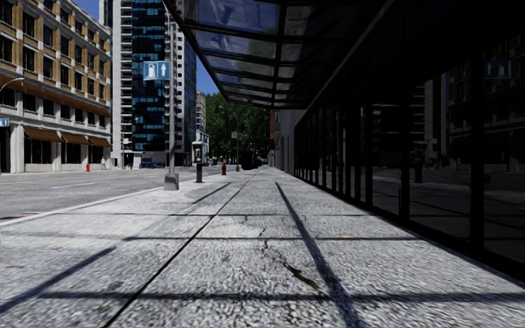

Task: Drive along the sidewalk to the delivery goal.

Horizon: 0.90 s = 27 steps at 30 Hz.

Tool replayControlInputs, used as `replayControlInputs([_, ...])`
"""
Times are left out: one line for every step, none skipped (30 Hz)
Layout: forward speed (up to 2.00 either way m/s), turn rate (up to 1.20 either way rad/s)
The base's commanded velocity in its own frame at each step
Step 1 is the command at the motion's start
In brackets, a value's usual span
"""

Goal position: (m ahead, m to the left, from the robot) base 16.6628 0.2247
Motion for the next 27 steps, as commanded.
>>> replayControlInputs([2.0,0.0])
replayControlInputs([2.0,0.0])
replayControlInputs([2.0,0.0])
replayControlInputs([2.0,0.0])
replayControlInputs([2.0,0.0])
replayControlInputs([2.0,0.0])
replayControlInputs([2.0,0.0])
replayControlInputs([2.0,0.0])
replayControlInputs([2.0,0.0])
replayControlInputs([2.0,0.0])
replayControlInputs([2.0,0.0])
replayControlInputs([2.0,0.0])
replayControlInputs([2.0,0.0])
replayControlInputs([2.0,0.0])
replayControlInputs([2.0,0.0])
replayControlInputs([2.0,0.0])
replayControlInputs([2.0,0.0])
replayControlInputs([2.0,0.0])
replayControlInputs([2.0,0.0])
replayControlInputs([2.0,0.0])
replayControlInputs([2.0,0.0])
replayControlInputs([2.0,0.0])
replayControlInputs([2.0,0.0])
replayControlInputs([2.0,0.0])
replayControlInputs([2.0,0.0])
replayControlInputs([2.0,0.0])
replayControlInputs([2.0,0.0])
